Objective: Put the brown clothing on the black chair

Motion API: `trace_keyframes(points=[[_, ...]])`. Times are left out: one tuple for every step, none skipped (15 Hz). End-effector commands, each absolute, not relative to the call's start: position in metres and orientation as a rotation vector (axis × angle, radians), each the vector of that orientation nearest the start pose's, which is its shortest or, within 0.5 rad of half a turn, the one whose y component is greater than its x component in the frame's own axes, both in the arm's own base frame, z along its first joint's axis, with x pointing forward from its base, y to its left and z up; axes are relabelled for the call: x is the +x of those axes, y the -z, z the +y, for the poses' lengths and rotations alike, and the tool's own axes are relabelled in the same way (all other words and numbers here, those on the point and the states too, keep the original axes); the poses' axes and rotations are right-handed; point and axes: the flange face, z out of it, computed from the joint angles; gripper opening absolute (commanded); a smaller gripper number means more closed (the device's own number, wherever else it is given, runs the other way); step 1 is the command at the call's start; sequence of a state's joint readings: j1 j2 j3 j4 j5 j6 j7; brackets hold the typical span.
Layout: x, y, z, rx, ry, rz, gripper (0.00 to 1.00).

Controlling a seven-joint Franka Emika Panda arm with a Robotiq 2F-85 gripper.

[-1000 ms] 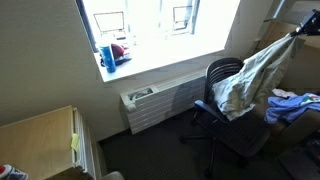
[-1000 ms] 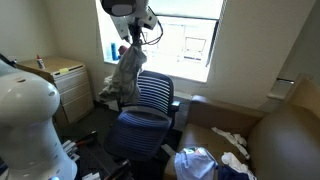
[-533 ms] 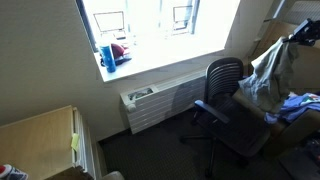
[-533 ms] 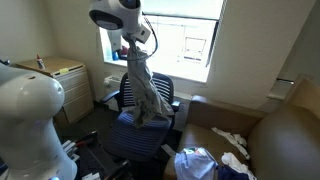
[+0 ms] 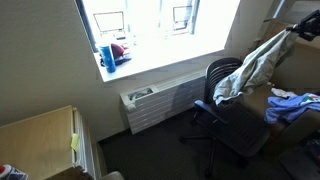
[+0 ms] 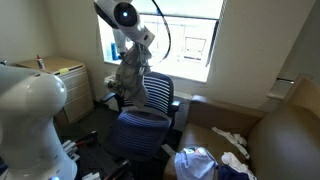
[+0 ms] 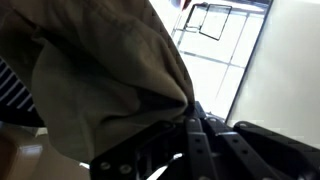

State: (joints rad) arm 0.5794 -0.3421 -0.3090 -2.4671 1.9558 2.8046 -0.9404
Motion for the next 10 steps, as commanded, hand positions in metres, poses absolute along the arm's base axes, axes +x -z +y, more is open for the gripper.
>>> trace_keyframes(points=[[0.462, -0.436, 0.102, -1.842, 0.893, 0.536, 0.0], [0.462, -0.427, 0.115, -1.829, 0.906, 0.521, 0.02], [0.448, -0.438, 0.1, -1.848, 0.866, 0.548, 0.02], [0.45, -0.432, 0.109, -1.843, 0.878, 0.532, 0.02], [0.452, -0.426, 0.115, -1.849, 0.877, 0.527, 0.02], [0.454, -0.422, 0.117, -1.856, 0.873, 0.526, 0.02], [0.456, -0.42, 0.117, -1.859, 0.873, 0.527, 0.02], [0.457, -0.42, 0.116, -1.859, 0.875, 0.529, 0.02], [0.458, -0.421, 0.116, -1.857, 0.878, 0.53, 0.02], [0.458, -0.422, 0.115, -1.856, 0.879, 0.53, 0.27]])
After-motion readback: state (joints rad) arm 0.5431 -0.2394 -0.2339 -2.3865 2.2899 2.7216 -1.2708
